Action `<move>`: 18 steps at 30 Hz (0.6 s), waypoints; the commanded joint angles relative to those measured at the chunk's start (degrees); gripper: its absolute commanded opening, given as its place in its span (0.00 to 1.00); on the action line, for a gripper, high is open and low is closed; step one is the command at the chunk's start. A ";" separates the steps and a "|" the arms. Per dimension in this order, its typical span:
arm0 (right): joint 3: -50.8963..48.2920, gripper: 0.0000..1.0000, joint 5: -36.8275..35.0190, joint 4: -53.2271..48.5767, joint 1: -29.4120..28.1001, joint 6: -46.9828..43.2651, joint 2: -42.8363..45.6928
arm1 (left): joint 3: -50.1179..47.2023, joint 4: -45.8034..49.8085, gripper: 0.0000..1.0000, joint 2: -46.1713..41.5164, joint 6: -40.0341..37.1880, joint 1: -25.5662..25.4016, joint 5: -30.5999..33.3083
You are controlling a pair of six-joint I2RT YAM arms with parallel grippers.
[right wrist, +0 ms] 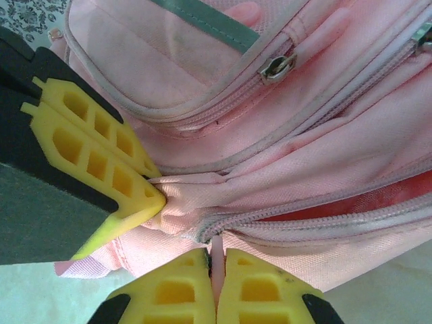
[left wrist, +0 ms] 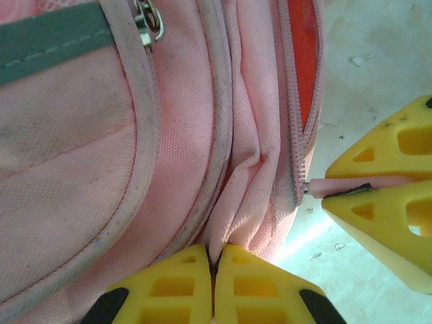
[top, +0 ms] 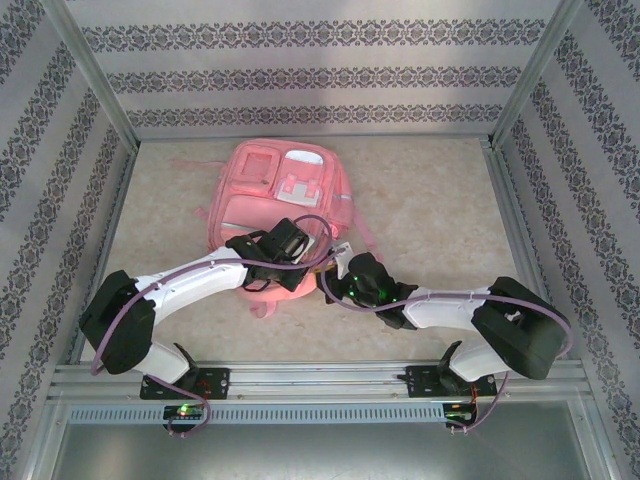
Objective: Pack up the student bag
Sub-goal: Zip the student bag at the center of the table.
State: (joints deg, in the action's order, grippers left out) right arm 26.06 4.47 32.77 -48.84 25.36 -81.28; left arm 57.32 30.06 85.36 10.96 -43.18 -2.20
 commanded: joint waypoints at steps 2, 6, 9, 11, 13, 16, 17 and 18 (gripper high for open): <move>-0.71 0.00 -2.31 0.53 3.37 -0.28 -0.37 | -1.73 -0.01 0.00 -0.91 1.32 -0.07 4.75; 0.11 0.00 -1.93 -1.38 5.40 -0.67 -2.14 | -2.09 0.32 0.00 -0.66 1.59 0.01 5.22; 0.48 0.00 -1.43 -2.07 6.99 -0.01 -3.44 | -1.96 0.85 0.00 -0.14 2.22 0.05 5.79; 0.61 0.00 0.55 -1.19 7.22 0.75 -4.21 | -1.36 1.59 0.00 -0.34 4.98 0.62 5.15; 0.85 0.00 2.13 -0.72 7.10 1.88 -5.04 | -1.27 1.97 0.03 -1.75 10.61 2.09 2.42; 0.35 0.00 2.43 1.19 6.68 3.97 -5.78 | -3.89 -2.43 0.46 -7.65 23.62 2.93 -4.96; 0.22 0.00 2.22 1.59 6.47 4.45 -5.84 | -5.93 -6.00 0.47 -10.47 28.87 2.98 -6.75; 0.21 0.00 1.89 1.75 6.17 4.78 -5.88 | -8.63 -10.31 0.46 -13.01 35.30 3.00 -8.79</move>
State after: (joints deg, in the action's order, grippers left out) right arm 26.63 9.58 34.06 -43.22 27.94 -86.56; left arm 52.29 25.93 79.22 28.36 -40.82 -5.80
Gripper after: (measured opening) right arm 0.068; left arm 0.456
